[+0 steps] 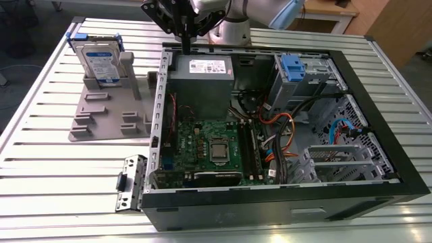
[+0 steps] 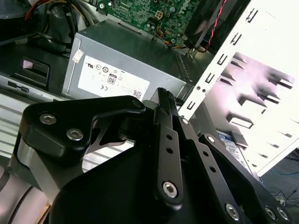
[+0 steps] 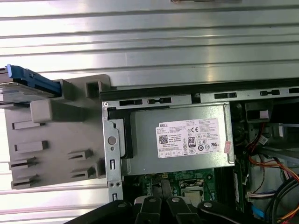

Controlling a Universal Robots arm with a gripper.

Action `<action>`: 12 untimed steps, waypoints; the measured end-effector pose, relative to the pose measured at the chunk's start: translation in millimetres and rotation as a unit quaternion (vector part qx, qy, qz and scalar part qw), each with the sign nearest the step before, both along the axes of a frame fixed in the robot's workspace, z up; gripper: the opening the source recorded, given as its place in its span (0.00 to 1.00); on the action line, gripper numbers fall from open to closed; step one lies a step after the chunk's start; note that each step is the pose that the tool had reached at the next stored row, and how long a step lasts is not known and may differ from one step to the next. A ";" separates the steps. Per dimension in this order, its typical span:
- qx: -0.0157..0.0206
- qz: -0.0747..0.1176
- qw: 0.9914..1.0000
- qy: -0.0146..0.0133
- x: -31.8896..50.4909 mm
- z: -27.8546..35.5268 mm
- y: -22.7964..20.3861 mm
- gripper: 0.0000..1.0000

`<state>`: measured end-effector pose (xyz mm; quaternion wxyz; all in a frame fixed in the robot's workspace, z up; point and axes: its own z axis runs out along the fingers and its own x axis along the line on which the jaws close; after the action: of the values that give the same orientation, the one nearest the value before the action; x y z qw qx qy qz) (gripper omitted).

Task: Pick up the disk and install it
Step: 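Reach for the disk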

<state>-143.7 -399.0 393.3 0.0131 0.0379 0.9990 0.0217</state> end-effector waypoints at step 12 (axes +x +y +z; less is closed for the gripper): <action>0.000 0.000 1.000 0.000 -8.1 -0.1 0.0 0.10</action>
<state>-151.7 -398.9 393.2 0.0131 0.0379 0.9990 0.0217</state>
